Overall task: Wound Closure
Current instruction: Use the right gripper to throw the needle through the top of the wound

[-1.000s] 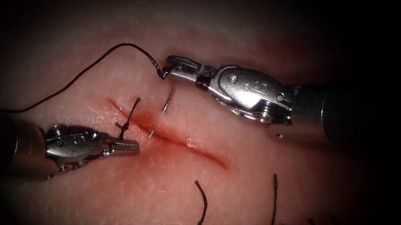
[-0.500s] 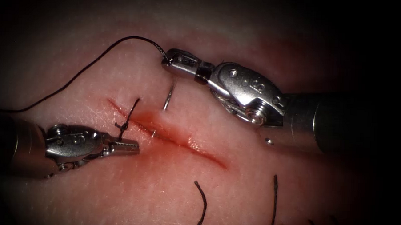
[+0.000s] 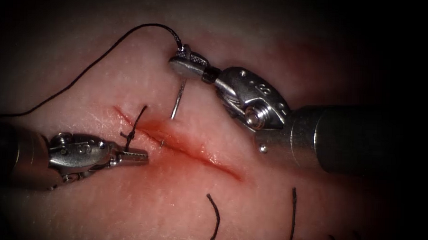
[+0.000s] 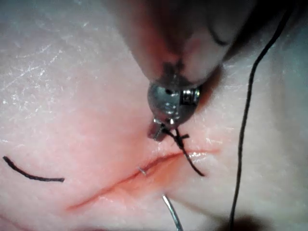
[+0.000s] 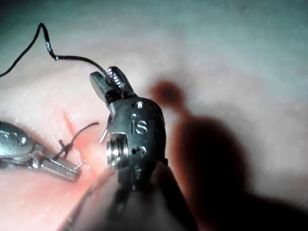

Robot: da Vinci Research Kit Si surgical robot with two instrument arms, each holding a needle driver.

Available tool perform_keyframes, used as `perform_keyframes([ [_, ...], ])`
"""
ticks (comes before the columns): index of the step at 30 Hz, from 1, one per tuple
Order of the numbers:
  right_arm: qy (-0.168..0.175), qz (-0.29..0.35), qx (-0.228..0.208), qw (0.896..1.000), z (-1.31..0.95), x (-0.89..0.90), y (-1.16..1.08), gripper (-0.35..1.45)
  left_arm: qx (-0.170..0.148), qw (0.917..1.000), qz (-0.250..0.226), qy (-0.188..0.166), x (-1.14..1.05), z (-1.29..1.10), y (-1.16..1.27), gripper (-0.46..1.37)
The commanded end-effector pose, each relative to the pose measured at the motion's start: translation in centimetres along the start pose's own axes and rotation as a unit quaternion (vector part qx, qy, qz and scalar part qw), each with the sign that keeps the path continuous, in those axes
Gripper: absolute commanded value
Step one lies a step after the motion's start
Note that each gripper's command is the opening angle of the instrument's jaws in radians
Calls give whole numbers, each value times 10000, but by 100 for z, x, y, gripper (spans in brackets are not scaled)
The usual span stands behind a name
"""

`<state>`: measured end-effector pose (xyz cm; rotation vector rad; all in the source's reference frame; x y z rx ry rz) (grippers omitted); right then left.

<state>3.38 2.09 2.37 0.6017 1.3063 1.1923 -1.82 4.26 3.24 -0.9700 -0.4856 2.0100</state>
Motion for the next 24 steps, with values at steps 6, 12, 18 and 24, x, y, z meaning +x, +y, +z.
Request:
perform_keyframes([
  [6, -168, 688, -58, 9975, 3, -7, -8, -35, -53, 10000, 3, 5, 0, 0, 0, -35],
  [12, -379, 1417, -125, 9891, 2, -12, -18, -35, -56, 10000, 5, 5, 0, 0, 0, -35],
  [18, -613, 1881, -43, 9802, 3, -22, -27, -35, -57, 10000, 5, 5, 0, 0, 0, -35],
  [24, -863, 2202, 66, 9716, 8, -32, -35, -35, -59, 10000, 6, 5, 0, 0, 0, -35],
])
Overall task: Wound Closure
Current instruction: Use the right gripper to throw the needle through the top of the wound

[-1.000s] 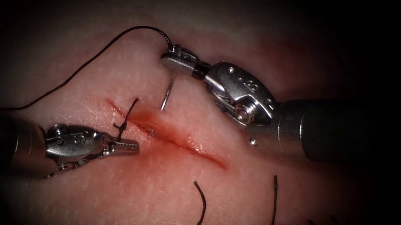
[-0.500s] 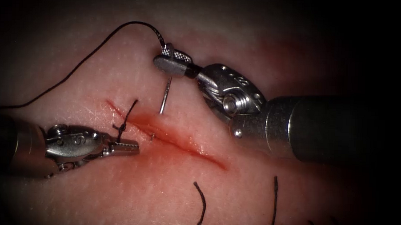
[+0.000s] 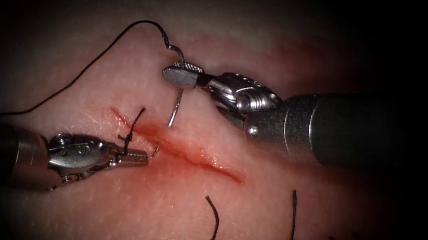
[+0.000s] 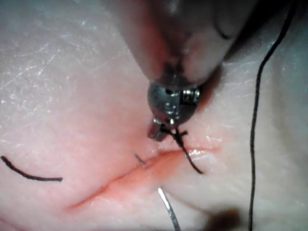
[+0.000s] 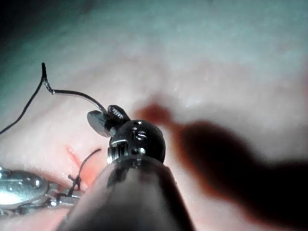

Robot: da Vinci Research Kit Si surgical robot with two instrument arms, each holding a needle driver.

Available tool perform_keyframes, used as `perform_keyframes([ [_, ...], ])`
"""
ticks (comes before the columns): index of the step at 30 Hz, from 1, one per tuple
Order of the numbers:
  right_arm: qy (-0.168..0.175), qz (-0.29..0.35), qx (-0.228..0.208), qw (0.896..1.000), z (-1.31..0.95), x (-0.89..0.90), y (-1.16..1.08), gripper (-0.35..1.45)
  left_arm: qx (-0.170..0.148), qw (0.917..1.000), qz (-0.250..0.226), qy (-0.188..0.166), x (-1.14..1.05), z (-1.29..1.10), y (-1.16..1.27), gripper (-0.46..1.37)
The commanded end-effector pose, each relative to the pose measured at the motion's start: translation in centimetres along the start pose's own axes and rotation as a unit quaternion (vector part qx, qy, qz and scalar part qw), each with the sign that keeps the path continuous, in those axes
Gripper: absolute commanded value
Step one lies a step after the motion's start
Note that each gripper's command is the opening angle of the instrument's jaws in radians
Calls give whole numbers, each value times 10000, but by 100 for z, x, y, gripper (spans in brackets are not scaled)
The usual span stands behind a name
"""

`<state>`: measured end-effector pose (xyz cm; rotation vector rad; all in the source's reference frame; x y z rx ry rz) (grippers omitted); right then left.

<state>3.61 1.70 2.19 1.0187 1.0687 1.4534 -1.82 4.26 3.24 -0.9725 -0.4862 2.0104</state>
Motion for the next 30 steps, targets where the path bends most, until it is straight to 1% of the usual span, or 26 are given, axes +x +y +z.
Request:
perform_keyframes([
  [1, -76, 72, 12, 9999, 3, -2, 1, -35, -51, 10000, 0, 0, 0, 0, 0, -35],
  [5, -135, 244, 8, 9996, 5, -10, 1, -35, -52, 10000, 1, -1, 0, 0, 0, -35],
  [9, -193, 734, 10, 9971, 7, -26, 5, -35, -52, 10000, 1, -1, 0, 0, 0, -35],
  [14, -314, 1061, 108, 9938, 9, -37, 7, -35, -53, 10000, 1, -1, 0, 0, 0, -35],
  [18, -448, 1303, 240, 9902, 12, -46, 4, -35, -53, 10000, 1, -1, 0, 0, 0, -35],
  [20, -481, 1349, 259, 9894, 13, -50, 2, -35, -54, 10000, 1, -1, 0, 0, 0, -35],
  [22, -518, 1534, 267, 9864, 14, -58, -2, -35, -56, 10000, 2, -1, 0, -1, 0, -35],
  [24, -541, 1552, 279, 9860, 13, -62, -5, -35, -57, 10000, 3, -2, 0, -1, 0, -35],
  [26, -546, 1542, 299, 9861, 13, -65, -6, -35, -57, 10000, 3, -2, 0, -1, 0, -35],
  [28, -521, 1543, 267, 9863, 13, -64, -4, -35, -57, 10000, 3, -2, 0, -1, 0, -35],
  [29, -471, 1544, 254, 9866, 14, -63, -3, -35, -57, 10000, 3, -2, 0, -1, 0, -35],
  [30, -325, 1430, 206, 9890, 13, -60, 0, -35, -58, 10000, 3, -2, 0, -1, 0, -35],
])
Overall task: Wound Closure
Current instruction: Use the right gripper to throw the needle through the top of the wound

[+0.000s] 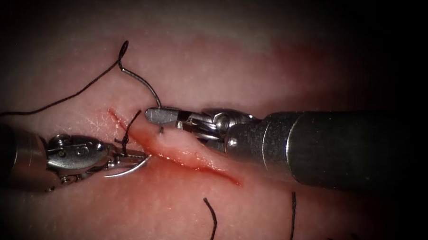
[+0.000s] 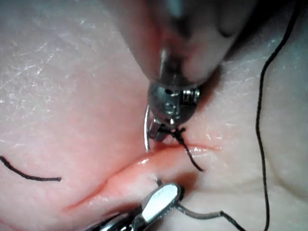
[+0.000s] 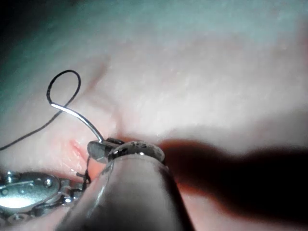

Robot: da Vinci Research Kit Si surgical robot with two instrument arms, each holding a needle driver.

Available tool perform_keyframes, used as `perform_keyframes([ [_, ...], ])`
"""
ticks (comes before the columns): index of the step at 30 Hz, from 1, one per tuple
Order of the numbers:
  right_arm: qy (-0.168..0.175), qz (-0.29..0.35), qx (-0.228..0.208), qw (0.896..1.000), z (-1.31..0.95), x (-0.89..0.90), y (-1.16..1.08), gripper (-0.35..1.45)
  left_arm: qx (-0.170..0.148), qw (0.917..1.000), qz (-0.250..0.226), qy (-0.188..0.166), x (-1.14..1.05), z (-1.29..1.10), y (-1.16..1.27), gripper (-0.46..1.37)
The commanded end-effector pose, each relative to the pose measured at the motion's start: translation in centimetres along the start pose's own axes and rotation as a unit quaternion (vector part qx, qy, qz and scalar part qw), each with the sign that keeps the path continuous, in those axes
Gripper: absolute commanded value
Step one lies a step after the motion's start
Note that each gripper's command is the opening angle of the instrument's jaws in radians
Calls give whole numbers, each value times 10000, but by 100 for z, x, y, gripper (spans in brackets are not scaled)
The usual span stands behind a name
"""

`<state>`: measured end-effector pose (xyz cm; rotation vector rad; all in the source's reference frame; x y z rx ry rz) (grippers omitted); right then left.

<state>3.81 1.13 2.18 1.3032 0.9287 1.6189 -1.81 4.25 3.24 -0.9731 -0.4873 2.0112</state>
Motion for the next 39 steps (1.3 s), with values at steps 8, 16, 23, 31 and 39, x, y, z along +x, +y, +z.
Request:
perform_keyframes([
  [8, 117, -1088, 6, 9940, -7, 11, 13, -35, -58, 10000, 2, 13, 0, -1, 0, -35],
  [16, 391, -2190, -215, 9747, -16, 33, 14, 80, -68, 9999, 95, 25, 0, -2, -1, -35],
  [23, 429, -2904, -289, 9555, -23, 57, 8, 120, -141, 9993, 339, 29, -1, -7, -4, -35],
  [31, 533, -3447, -407, 9363, -36, 81, 5, 116, -322, 9969, 713, 75, 0, -4, -4, -35],
  [39, 888, -4444, -1016, 8856, -57, 111, 2, 123, -656, 9869, 1449, 268, 4, 1, -3, -10],
])
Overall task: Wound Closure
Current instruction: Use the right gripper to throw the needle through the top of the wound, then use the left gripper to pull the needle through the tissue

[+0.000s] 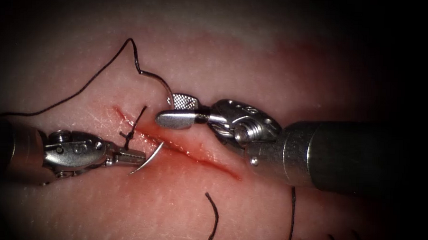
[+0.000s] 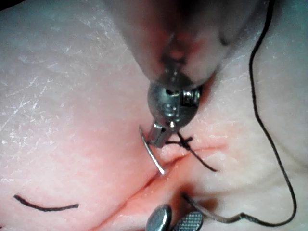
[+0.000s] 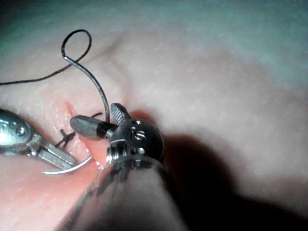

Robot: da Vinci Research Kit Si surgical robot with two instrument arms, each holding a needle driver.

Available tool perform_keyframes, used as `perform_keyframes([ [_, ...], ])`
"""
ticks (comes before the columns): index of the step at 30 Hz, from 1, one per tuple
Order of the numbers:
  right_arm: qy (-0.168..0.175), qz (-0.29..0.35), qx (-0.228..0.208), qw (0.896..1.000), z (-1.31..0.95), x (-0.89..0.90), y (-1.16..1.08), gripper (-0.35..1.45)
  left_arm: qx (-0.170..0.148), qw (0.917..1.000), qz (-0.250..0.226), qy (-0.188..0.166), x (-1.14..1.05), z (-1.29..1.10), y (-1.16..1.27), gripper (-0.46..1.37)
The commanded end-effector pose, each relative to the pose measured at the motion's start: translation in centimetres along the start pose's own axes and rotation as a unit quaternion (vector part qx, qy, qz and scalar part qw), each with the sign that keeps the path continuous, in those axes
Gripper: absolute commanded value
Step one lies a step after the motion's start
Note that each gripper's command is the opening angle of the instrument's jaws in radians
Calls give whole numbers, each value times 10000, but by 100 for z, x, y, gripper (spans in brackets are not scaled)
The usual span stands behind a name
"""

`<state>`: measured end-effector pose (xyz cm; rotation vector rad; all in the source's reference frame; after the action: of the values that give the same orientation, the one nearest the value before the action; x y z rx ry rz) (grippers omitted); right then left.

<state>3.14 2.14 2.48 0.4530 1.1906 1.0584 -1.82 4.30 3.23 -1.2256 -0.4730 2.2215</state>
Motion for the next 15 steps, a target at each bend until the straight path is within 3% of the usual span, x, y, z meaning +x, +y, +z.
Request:
perform_keyframes([
  [1, 38, -150, -95, 9998, -3, 1, 4, 124, -43, 9999, 100, 34, 0, 0, -1, 3],
  [7, 240, -388, -415, 9981, -18, 12, 19, 126, -85, 9985, 496, 192, 3, 7, -3, 22],
  [10, 256, -436, -547, 9972, -25, 12, 22, 126, -116, 9971, 723, 220, 4, 8, -4, 54],
  [15, 275, -539, -720, 9956, -29, 12, 24, 126, -151, 9921, 1205, 302, 4, 10, -5, 71],
])
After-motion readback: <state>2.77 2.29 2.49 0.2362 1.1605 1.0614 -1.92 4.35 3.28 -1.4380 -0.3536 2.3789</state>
